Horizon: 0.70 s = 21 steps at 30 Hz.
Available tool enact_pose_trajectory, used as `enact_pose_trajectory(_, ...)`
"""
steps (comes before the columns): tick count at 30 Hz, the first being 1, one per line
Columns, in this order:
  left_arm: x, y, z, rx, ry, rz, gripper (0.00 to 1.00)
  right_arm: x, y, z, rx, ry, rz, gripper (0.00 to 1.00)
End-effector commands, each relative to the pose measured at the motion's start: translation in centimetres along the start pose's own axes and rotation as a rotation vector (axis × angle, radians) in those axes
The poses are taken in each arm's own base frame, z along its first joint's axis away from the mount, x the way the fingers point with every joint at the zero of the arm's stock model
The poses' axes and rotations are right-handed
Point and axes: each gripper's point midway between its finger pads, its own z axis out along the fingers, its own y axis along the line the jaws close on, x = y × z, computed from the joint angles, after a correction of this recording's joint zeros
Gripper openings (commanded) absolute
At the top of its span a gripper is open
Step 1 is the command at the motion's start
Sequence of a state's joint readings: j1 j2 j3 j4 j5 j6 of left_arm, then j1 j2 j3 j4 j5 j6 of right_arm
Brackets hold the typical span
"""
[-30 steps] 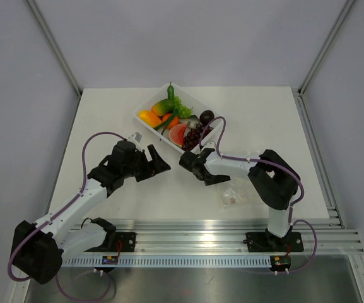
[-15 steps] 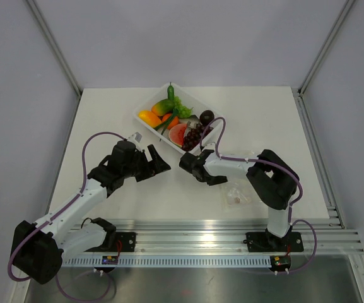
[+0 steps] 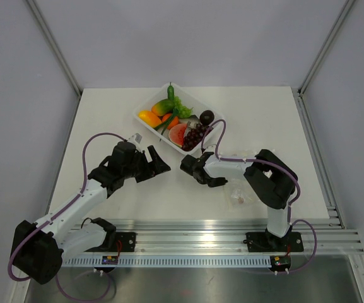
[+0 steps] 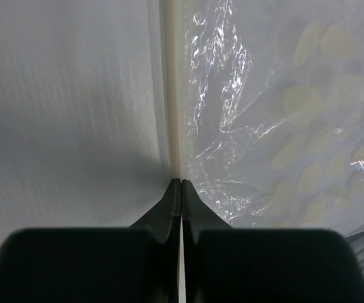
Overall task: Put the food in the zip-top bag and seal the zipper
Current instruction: Open the zipper of the food storage bag at the center of the board.
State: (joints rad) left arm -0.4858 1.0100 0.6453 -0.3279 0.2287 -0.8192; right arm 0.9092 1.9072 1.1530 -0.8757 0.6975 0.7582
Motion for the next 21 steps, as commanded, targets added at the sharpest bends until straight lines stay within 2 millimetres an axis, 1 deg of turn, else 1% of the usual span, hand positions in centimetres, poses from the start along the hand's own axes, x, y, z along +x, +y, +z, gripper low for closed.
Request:
enact_pose_trajectory(1,-0.4,-0.7,-0.2,0.038,-0.020,0.020,0.87,-1.3,0.0,-0.7,-0.009,-0.063,0.049,0.00)
enact_pose_trajectory(2,-0.4,-0.6,-0.2,0.036,-0.018,0.019,0.87,-1.5,-0.1,-1.0,-0.019,-0.071,0.054,0.00)
enact_pose_trajectory(3,-0.4,-0.7,-0.2,0.038,-0.018,0.021,0.87,-2.0,-0.2,-2.0,-0.058,-0.081,0.059,0.00)
enact_pose_trajectory(5,-0.4,-0.9,-0.2,0.047,-0.011,0.023,0.87,-2.7,-0.2,-3.0,-0.118,-0.105,0.074,0.00)
enact_pose_trajectory(6,-0.4,-1.1,-0.2,0.053,-0.009,0.024,0.86,-3.3,-0.4,-4.5,-0.181,-0.121,0.099,0.00)
enact_pose_trajectory(7,-0.4,-1.3,-0.1,0.058,-0.001,0.026,0.85,-3.8,-0.3,-5.2,-0.217,-0.139,0.120,0.00)
enact_pose_trajectory(8,-0.4,-1.6,-0.1,0.069,0.003,0.029,0.85,-3.8,-0.6,-5.7,-0.240,-0.147,0.123,0.00)
enact_pose_trajectory(9,-0.4,-2.2,-0.2,0.093,0.011,0.031,0.84,-4.4,-0.9,-7.1,-0.295,-0.166,0.148,0.00)
enact_pose_trajectory(10,0.0,-2.6,0.0,0.103,0.024,0.041,0.84,-4.7,-0.8,-7.7,-0.331,-0.181,0.160,0.00)
enact_pose_trajectory(11,-0.2,-3.3,0.0,0.125,0.020,0.040,0.84,-4.7,-0.9,-8.1,-0.356,-0.189,0.155,0.00)
enact_pose_trajectory(12,-0.1,-3.8,0.2,0.142,0.024,0.039,0.84,-5.0,-0.9,-9.4,-0.422,-0.202,0.170,0.00)
enact_pose_trajectory(13,0.3,-4.7,0.3,0.171,0.038,0.043,0.83,-5.4,-0.7,-10.0,-0.459,-0.220,0.178,0.00)
enact_pose_trajectory(14,0.4,-5.8,0.9,0.209,0.050,0.024,0.83,-5.4,-0.7,-10.5,-0.484,-0.224,0.181,0.00)
enact_pose_trajectory(15,0.6,-6.6,1.1,0.234,0.058,0.020,0.82,-5.8,-0.8,-11.5,-0.528,-0.238,0.193,0.00)
enact_pose_trajectory(16,0.7,-8.4,1.2,0.283,0.060,0.035,0.82,-6.0,-0.7,-11.9,-0.548,-0.246,0.198,0.00)
enact_pose_trajectory(17,1.1,-8.6,2.1,0.276,0.083,0.024,0.82,-6.2,-0.8,-12.4,-0.564,-0.251,0.206,0.00)
enact_pose_trajectory(18,1.2,-9.4,2.4,0.288,0.091,0.029,0.82,-6.3,-0.9,-13.0,-0.588,-0.254,0.212,0.00)
enact_pose_trajectory(19,1.6,-10.3,2.7,0.305,0.105,0.042,0.82,-6.4,-1.0,-13.3,-0.597,-0.257,0.217,0.00)
enact_pose_trajectory(20,1.2,-11.5,2.8,0.323,0.097,0.051,0.82,-6.5,-1.0,-13.7,-0.610,-0.260,0.224,0.00)
enact_pose_trajectory(21,1.5,-11.7,3.5,0.316,0.112,0.052,0.82,-6.6,-1.1,-13.9,-0.620,-0.260,0.227,0.00)
